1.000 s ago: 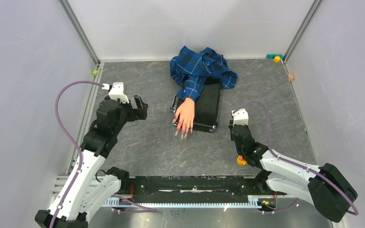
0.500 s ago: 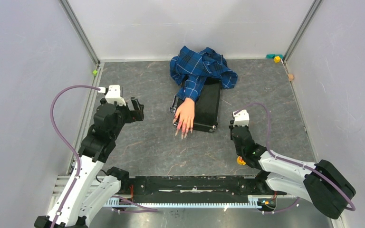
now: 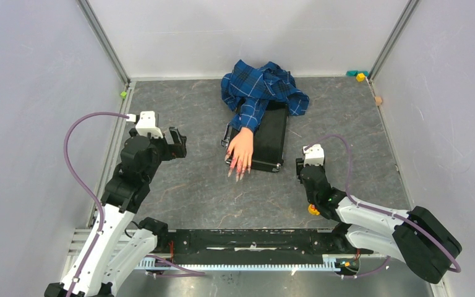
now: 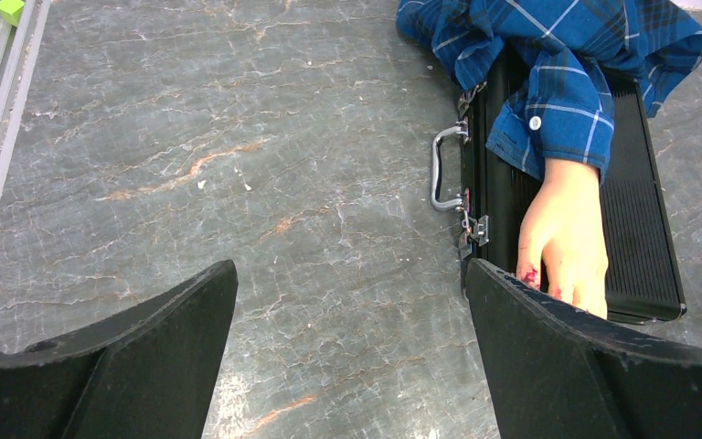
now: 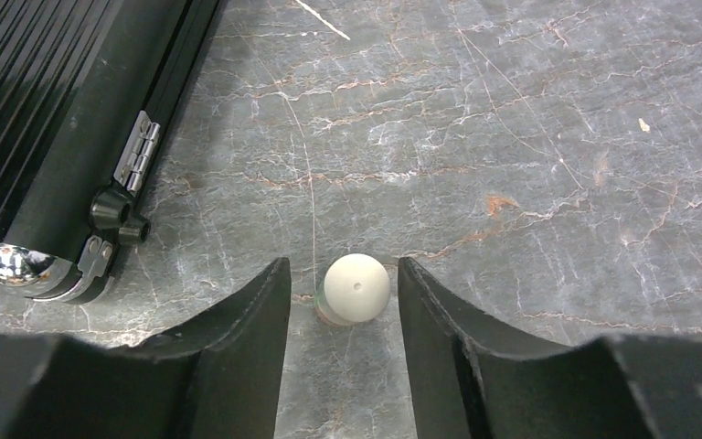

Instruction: Paint the nails

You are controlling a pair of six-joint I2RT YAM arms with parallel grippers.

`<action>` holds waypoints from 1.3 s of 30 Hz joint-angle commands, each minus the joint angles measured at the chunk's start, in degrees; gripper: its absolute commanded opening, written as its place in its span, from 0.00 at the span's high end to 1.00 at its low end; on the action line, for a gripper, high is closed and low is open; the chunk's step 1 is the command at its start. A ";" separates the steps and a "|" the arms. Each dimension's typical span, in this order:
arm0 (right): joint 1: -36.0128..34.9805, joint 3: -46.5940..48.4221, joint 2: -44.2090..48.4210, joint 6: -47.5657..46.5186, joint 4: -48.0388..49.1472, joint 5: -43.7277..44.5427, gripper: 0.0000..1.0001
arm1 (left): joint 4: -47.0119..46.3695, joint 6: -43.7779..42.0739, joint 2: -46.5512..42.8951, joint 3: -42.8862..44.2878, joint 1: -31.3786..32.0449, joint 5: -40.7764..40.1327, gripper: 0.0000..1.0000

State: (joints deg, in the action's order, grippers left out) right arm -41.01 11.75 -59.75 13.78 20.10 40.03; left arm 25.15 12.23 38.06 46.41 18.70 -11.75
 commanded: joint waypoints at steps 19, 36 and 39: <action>2.34 8.35 6.51 -9.53 -8.42 0.83 0.02 | -1.47 -2.47 2.63 0.92 -0.14 8.29 0.00; 37.46 21.32 10.49 -8.13 -26.08 -32.44 0.02 | -0.08 0.44 7.69 5.38 -11.66 11.13 0.00; 38.77 23.97 13.75 -8.73 -28.73 -30.99 0.02 | -0.04 -1.46 4.33 6.94 -11.63 5.14 0.00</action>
State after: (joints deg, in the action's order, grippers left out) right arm -3.73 30.57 -50.13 4.75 -4.58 12.38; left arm 26.26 12.27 46.48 49.39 7.35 -1.06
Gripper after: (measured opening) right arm 0.979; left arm 0.994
